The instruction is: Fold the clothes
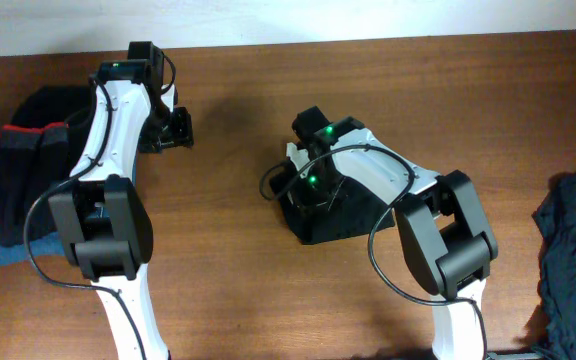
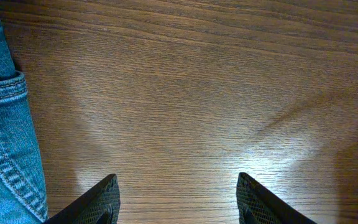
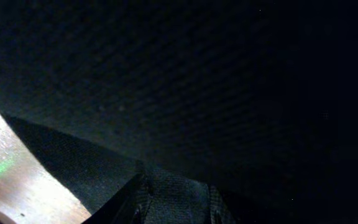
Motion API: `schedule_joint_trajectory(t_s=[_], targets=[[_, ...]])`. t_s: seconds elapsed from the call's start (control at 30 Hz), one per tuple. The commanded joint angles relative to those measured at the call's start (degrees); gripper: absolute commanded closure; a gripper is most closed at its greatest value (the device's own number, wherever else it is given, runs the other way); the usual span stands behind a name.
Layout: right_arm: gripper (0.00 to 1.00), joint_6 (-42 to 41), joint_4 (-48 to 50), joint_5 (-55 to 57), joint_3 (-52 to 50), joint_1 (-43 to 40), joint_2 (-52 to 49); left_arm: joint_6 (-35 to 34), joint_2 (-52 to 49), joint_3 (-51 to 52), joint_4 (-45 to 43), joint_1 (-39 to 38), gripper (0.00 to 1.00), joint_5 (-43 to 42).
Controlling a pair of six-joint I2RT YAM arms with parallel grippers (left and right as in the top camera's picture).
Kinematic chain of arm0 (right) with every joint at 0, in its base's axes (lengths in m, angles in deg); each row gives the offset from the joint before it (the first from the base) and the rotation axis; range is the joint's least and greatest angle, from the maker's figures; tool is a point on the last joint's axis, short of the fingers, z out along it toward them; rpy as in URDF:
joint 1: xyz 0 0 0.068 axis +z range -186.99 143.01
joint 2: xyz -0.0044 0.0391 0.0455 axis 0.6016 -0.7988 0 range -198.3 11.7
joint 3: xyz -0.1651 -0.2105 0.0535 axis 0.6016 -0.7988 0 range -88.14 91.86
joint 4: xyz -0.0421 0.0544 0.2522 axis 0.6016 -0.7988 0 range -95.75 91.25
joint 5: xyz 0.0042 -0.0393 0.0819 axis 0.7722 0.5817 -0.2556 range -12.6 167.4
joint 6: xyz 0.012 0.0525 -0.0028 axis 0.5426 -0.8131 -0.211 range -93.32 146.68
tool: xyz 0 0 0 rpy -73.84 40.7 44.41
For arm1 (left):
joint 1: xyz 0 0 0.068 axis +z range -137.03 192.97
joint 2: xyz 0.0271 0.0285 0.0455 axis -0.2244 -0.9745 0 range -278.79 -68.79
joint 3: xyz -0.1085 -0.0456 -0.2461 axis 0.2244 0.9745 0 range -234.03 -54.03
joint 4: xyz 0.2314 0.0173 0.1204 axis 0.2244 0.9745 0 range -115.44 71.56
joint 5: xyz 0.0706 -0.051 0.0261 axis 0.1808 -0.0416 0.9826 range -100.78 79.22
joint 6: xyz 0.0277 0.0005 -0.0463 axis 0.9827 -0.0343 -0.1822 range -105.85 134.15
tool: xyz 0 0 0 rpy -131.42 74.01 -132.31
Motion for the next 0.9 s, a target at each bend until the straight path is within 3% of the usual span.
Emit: schedule_joint_trajectory(t_s=[0.0,0.27,0.43,0.57,0.7,0.8,0.87], targets=[[0.63,0.5,-1.3,-1.2,3.0,-0.5,0.2,0.5,-0.6,-1.0,0.3,0.4,0.4,0.2],[0.62,5.6,-16.8,-0.5,24.7,-3.5,2.3,0.5,-0.6,-1.0,0.3,0.4,0.4,0.2],[0.63,4.7,-25.2,8.4,36.2,-6.6,2.5,0.5,-0.6,-1.0,0.3,0.4,0.4,0.2],[0.69,1.9,-29.5,18.1,36.5,-8.7,2.5,0.5,-0.6,-1.0,0.3,0.4,0.4,0.2],[0.75,-1.6,-32.2,36.8,31.8,-7.8,2.4,0.5,-0.6,-1.0,0.2,0.4,0.4,0.2],[0.76,-6.1,-29.9,49.2,25.3,-6.4,2.4,0.5,-0.6,-1.0,0.0,0.4,0.4,0.2],[0.75,-6.8,-26.9,49.8,21.3,-6.0,2.4,0.5,-0.6,-1.0,0.0,0.4,0.4,0.2]])
